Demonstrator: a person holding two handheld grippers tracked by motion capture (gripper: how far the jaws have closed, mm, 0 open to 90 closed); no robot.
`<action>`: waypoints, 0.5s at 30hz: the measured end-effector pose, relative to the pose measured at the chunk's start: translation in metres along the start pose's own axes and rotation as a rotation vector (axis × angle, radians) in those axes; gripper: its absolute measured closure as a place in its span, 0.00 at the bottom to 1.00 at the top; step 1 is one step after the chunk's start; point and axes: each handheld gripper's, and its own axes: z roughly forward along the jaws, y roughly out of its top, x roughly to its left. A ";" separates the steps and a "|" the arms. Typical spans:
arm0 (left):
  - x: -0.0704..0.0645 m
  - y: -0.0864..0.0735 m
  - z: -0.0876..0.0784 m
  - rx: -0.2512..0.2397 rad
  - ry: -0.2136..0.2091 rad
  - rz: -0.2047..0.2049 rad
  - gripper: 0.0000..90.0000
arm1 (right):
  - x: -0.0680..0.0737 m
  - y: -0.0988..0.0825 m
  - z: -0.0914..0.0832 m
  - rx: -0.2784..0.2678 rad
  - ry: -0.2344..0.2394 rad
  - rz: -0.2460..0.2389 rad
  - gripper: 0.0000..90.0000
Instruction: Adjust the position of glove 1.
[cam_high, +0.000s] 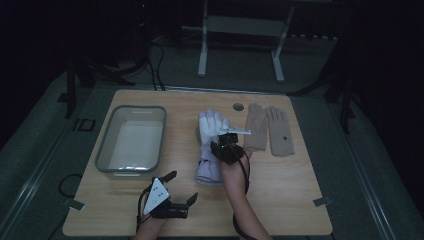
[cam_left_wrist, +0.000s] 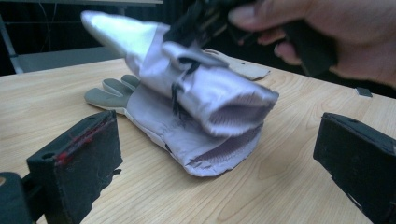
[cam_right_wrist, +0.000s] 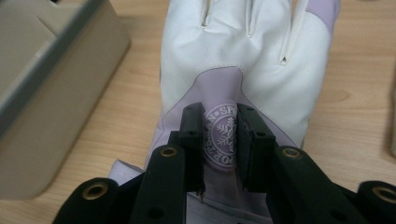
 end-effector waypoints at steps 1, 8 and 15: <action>0.000 0.000 0.000 0.000 0.000 -0.001 0.01 | 0.000 -0.002 0.003 0.007 -0.005 0.003 0.82; 0.001 0.000 0.000 0.005 -0.003 -0.002 0.01 | 0.002 -0.009 0.018 0.032 -0.014 -0.007 0.79; 0.001 0.000 0.000 0.005 -0.002 -0.004 0.01 | -0.001 -0.016 0.029 0.061 -0.005 -0.024 0.79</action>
